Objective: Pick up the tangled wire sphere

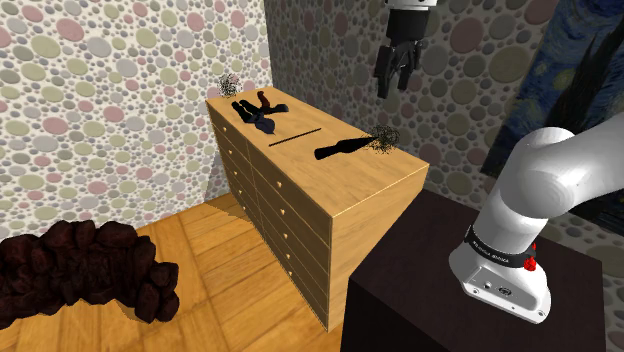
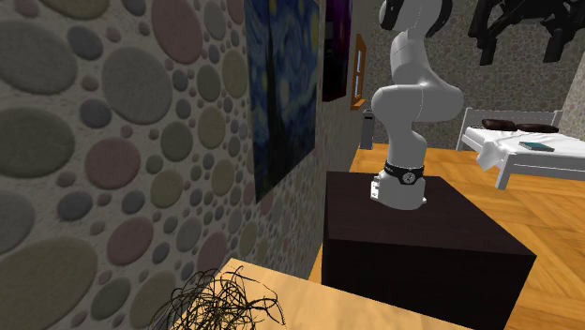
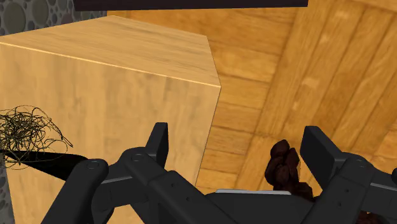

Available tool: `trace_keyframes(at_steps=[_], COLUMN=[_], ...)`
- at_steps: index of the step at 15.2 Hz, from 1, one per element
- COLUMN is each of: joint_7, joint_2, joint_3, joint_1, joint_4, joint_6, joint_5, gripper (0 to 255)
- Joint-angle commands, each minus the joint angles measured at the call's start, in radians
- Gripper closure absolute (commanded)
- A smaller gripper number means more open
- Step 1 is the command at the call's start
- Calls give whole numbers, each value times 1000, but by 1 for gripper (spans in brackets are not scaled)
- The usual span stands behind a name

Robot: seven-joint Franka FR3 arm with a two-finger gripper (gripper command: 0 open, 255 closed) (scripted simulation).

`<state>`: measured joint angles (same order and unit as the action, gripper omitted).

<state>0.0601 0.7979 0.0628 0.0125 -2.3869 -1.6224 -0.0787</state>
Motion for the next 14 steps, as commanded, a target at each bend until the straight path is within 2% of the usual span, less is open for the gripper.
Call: trace_keyframes(at_steps=[1,7,14], joint_7=[0,74,176], joint_2=[0,-110,-281], joint_3=[0,3,0], joint_1=[0,73,165], joint_4=[0,-72,-104], joint_6=[0,-212,-449], joint_5=[0,42,103], gripper=[0,0,0])
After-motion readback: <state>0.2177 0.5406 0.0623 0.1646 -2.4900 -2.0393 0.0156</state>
